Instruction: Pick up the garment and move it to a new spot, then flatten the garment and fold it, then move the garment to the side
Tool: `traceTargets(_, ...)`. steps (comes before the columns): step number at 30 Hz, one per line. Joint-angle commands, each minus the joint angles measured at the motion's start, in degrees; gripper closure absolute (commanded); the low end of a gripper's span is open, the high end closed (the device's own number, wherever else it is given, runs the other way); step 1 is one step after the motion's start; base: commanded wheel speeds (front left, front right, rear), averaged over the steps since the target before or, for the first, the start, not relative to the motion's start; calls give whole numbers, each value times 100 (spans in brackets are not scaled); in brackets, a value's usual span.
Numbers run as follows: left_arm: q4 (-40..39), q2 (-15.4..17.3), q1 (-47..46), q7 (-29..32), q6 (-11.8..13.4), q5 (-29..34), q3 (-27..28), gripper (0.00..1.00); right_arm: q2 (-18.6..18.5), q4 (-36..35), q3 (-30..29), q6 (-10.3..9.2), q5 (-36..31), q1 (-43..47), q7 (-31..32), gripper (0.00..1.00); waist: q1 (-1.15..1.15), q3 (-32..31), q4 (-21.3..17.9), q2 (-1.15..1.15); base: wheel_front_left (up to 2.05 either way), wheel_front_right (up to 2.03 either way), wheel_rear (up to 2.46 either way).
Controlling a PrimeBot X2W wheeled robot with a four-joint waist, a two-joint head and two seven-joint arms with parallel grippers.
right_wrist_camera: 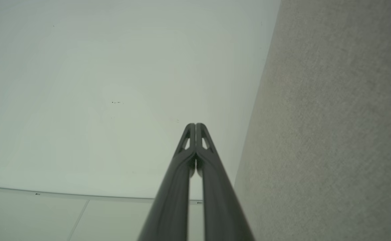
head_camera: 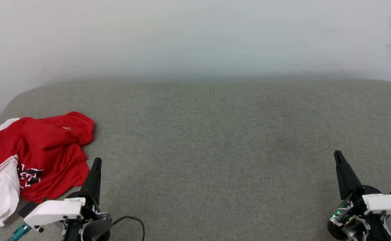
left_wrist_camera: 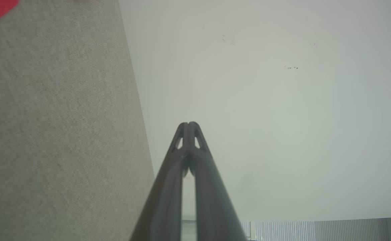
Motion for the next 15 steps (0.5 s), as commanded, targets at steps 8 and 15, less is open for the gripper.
traceTargets(8, -5, -10, -38, 14, -20, 0, 12, 100, 12, 4, 2, -2, -23, -73, 3, 100, 0, 0, 0, 0, 0, 0, 0)
traceTargets(15, -5, -10, -38, 14, -20, 1, 12, 100, 12, 4, 2, -2, -23, -73, 3, 100, 0, 0, 0, 0, 0, 0, 0)
